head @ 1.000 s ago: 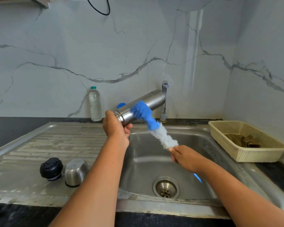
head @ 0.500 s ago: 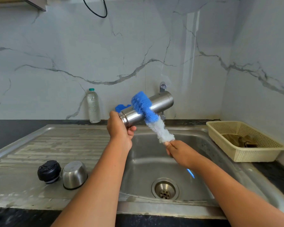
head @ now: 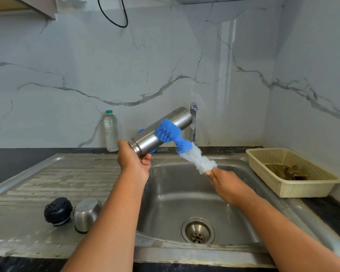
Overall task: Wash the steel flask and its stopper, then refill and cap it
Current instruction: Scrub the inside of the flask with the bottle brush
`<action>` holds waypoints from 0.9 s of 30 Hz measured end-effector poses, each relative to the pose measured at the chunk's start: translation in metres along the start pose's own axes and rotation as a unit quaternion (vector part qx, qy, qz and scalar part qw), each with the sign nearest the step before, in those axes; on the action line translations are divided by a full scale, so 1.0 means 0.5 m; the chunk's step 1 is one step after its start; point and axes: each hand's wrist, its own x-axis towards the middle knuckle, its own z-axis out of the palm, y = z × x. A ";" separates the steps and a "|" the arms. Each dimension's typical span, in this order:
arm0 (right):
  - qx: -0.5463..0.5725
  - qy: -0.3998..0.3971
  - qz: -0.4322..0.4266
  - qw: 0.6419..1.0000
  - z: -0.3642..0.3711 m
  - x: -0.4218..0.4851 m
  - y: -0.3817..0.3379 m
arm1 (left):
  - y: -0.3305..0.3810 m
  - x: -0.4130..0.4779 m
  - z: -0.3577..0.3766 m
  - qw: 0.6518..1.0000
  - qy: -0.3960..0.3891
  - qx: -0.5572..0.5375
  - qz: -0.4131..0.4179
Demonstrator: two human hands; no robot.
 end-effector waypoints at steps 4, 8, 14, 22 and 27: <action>0.012 0.007 0.004 1.000 0.005 0.007 -0.011 | -0.014 -0.006 0.008 1.000 -0.017 0.012 0.003; 0.012 0.015 0.013 1.000 0.004 0.013 -0.016 | -0.018 -0.013 0.013 1.000 -0.020 0.007 0.013; 0.027 0.015 0.054 0.998 -0.011 0.007 0.023 | -0.015 -0.004 0.007 0.997 -0.012 0.051 0.052; 0.080 -0.003 0.063 0.995 -0.022 0.005 0.046 | -0.006 -0.003 -0.001 0.997 -0.020 0.051 0.061; 0.256 -0.046 0.091 0.961 -0.012 0.009 0.020 | -0.033 -0.017 0.022 0.993 -0.055 0.090 0.054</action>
